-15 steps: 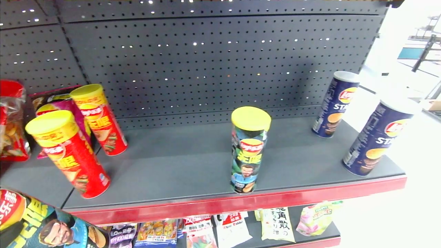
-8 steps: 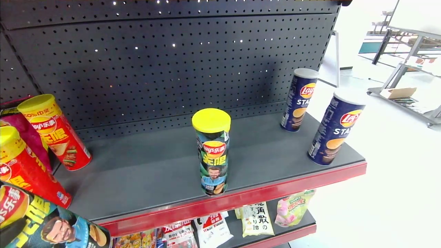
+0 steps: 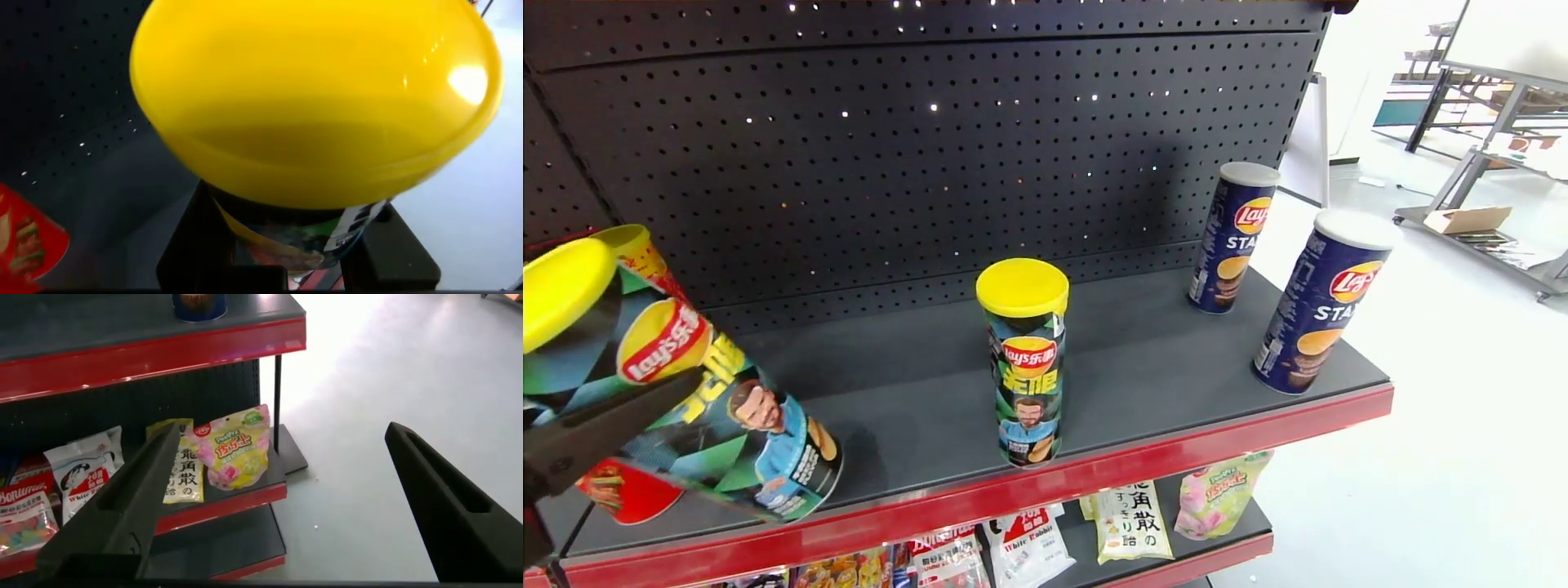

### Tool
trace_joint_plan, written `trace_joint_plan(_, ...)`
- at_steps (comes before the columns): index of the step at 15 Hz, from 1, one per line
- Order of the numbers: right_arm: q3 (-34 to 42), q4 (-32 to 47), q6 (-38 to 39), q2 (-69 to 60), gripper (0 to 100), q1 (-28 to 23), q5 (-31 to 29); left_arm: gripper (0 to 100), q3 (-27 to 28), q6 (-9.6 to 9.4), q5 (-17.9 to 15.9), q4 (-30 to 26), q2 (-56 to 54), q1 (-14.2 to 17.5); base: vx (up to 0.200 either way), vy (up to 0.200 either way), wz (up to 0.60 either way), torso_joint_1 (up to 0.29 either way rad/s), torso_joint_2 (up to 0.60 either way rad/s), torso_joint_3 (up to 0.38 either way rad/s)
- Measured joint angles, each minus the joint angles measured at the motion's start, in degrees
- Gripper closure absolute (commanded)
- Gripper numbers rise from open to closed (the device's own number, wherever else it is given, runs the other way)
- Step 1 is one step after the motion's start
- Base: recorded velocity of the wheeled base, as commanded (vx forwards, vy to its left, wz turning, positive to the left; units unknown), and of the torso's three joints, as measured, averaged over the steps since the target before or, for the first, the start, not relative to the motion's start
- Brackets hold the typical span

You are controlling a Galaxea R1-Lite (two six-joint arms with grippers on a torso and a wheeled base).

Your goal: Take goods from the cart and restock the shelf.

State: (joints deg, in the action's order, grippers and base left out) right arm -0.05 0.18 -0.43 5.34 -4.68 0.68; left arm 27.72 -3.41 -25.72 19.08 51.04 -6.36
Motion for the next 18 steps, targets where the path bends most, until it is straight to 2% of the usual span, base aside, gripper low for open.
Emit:
trace_joint_plan(5, 0.0, 0.0, 0.0, 0.0, 0, 0.0, 0.0, 100, 3.1, -0.68, 0.4, 12.5, 16.1, -4.3, 0.0, 0.0, 0.0, 0.0, 0.0, 0.0)
trace_joint_plan(7, 0.0, 0.0, 0.0, 0.0, 0, 0.0, 0.0, 100, 5.6, -2.79, 1.4, 14.4, 22.1, -5.6, 0.0, 0.0, 0.0, 0.0, 0.0, 0.0)
trace_joint_plan(9, 0.0, 0.0, 0.0, 0.0, 0, 0.0, 0.0, 100, 9.2, -4.08, 3.3, 16.0, 28.2, -7.1, 0.0, 0.0, 0.0, 0.0, 0.0, 0.0)
trace_joint_plan(14, 0.0, 0.0, 0.0, 0.0, 0, 0.0, 0.0, 100, 19.1, -4.27, 4.8, 21.5, 41.7, -10.5, 0.0, 0.0, 0.0, 0.0, 0.0, 0.0)
trace_joint_plan(18, 0.0, 0.0, 0.0, 0.1, 0, 0.0, 0.0, 100, 23.7, -4.24, 4.9, 23.9, 48.7, -12.2, 0.0, 0.0, 0.0, 0.0, 0.0, 0.0)
